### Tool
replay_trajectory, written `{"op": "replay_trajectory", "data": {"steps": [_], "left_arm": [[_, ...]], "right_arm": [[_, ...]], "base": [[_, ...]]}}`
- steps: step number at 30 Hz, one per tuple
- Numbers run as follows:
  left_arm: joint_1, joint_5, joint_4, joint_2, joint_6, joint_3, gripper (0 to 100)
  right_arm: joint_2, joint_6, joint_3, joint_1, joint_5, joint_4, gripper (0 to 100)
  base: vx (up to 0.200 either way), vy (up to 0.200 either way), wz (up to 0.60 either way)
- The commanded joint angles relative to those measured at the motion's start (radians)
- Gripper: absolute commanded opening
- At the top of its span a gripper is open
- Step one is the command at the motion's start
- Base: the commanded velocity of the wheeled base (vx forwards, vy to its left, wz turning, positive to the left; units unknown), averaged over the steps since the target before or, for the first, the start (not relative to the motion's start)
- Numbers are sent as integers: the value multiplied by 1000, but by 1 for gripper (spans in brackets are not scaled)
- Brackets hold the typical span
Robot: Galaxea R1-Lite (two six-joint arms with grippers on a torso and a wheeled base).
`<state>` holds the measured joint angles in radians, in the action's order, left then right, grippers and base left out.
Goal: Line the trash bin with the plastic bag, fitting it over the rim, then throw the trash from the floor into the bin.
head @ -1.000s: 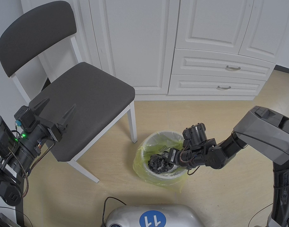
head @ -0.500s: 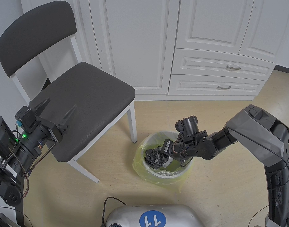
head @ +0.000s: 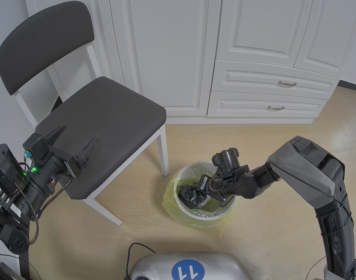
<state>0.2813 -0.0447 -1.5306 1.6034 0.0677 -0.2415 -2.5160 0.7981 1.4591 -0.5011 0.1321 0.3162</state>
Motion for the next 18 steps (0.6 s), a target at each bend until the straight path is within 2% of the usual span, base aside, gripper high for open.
{"op": "replay_trajectory", "data": {"steps": [1, 13, 14, 18], "left_arm": [[1, 0, 0, 6, 0, 1, 100], [-1, 0, 0, 9, -2, -1, 100], [-1, 0, 0, 9, -2, -1, 100], [-4, 0, 0, 9, -2, -1, 100]], "right_arm": [[-11, 1, 1, 1, -2, -2, 0], [-21, 9, 26, 7, -19, -8, 0], [-21, 9, 26, 9, -20, -8, 100], [-23, 9, 27, 10, -42, -8, 100]], "base": [[0, 0, 0], [0, 0, 0], [0, 0, 0], [0, 0, 0]]}}
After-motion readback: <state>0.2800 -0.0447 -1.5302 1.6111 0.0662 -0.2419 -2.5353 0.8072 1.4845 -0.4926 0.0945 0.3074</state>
